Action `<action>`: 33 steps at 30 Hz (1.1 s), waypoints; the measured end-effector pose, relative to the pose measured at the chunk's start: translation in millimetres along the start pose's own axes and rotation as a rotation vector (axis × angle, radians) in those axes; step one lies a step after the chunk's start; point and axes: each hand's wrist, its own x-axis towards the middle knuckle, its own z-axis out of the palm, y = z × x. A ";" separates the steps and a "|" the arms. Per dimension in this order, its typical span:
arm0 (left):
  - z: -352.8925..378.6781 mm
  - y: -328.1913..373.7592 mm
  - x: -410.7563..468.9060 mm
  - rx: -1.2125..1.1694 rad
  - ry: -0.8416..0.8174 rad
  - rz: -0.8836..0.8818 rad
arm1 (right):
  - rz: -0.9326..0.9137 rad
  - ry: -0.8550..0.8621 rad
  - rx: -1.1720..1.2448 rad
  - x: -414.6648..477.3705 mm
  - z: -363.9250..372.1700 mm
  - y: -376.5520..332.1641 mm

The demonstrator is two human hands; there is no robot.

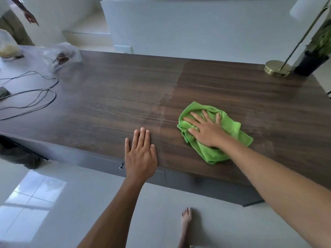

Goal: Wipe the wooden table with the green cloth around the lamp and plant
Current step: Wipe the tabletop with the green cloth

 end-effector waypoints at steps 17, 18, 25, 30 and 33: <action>-6.9 -9.8 -0.6 -0.020 0.017 0.097 | 0.004 0.028 -0.003 -32.6 9.2 8.5; -7.4 -8.8 0.8 -0.031 0.010 0.094 | 0.061 0.036 0.025 -22.0 8.4 2.7; -11.8 11.9 16.6 -0.117 0.008 -0.015 | -0.143 0.116 0.024 -79.1 31.4 -54.2; -5.6 49.1 16.5 -0.224 -0.053 0.158 | -0.214 0.115 0.039 -148.2 35.4 38.8; -1.0 78.5 21.8 -0.285 -0.179 0.329 | -0.051 0.092 -0.013 -140.0 22.2 103.8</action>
